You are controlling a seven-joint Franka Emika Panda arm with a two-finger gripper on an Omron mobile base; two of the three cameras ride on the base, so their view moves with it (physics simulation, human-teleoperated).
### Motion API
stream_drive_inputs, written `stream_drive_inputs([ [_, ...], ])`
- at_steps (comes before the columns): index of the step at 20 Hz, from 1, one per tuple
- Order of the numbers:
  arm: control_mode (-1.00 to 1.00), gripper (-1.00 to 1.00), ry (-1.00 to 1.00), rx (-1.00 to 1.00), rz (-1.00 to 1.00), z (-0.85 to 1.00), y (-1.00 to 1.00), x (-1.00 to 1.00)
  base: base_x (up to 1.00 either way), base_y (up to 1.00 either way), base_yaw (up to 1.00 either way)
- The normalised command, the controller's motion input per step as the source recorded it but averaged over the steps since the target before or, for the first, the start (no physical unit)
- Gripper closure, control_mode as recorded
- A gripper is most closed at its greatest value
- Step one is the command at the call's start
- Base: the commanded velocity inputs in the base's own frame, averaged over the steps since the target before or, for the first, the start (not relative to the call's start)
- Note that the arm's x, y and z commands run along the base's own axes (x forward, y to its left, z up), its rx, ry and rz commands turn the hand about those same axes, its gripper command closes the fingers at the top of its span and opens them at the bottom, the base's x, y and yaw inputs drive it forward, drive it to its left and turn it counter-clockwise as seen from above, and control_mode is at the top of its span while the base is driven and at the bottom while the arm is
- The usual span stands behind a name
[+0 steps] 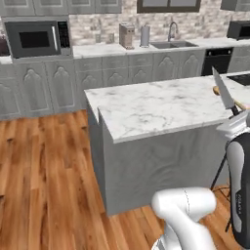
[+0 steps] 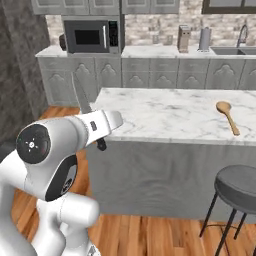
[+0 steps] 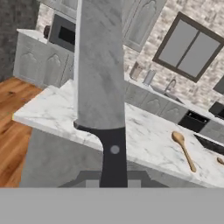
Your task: Pick up the metallic utensils from the counter and place them in the open drawer. Make sure not to pick up any wooden utensils.
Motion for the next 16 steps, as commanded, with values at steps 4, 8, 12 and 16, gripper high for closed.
stream_drive_inputs([
  [4, 1.00, 1.00, 0.00, 0.00, 0.00, 0.00, 0.00, 0.00, -1.00, 1.00, 0.16],
  [8, 1.00, 1.00, 0.00, 0.00, 0.00, 0.00, 0.00, 0.00, -0.87, 1.00, 0.07],
  [12, 1.00, 1.00, 0.00, 0.00, 0.00, 0.00, 0.00, 0.00, -0.02, 1.00, 0.00],
  [16, 1.00, 1.00, 0.00, 0.00, 0.00, 0.00, 0.00, 0.00, 0.69, 1.00, -0.08],
])
